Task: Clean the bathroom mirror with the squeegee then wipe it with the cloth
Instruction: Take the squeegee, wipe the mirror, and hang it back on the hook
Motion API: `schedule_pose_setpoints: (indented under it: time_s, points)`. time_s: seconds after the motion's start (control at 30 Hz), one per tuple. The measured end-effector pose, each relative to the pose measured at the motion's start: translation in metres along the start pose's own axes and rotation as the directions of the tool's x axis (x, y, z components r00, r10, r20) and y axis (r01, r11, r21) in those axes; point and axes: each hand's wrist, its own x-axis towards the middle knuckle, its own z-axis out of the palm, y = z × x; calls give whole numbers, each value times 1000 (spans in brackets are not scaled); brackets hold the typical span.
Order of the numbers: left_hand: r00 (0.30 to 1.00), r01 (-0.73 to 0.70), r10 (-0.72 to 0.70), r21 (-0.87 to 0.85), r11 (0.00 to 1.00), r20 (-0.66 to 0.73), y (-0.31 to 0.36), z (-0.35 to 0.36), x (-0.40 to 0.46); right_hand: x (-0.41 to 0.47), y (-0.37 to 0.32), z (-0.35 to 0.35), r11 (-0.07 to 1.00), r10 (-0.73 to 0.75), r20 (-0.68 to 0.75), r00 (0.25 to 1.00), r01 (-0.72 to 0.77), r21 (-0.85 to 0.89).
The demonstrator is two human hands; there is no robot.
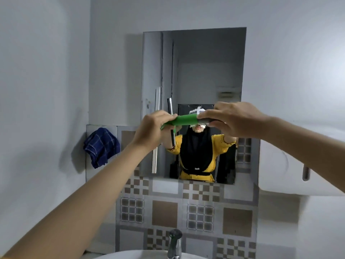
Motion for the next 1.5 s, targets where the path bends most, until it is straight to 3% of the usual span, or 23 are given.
schedule_pose_setpoints:
  time_s: [0.27,0.43,0.57,0.77,1.2,1.5]
  points:
    - [976,209,-199,119,971,-89,-55,0,18,45,49,1,960,192,-163,968,-220,-173]
    - [957,271,-289,266,925,31,-119,0,25,110,92,1,943,221,-202,954,-262,-205]
    - [913,242,-347,401,884,214,-154,7,39,160,117,-3,920,299,-157,941,-328,-212]
    - [871,186,-407,580,793,277,-191,23,49,212,137,9,915,321,-181,930,-354,-194]
    - [866,182,-422,618,765,268,-213,32,42,241,136,23,911,319,-126,939,-341,-231]
    - [861,182,-426,616,767,277,-210,28,43,190,162,4,876,430,-101,897,-442,-194]
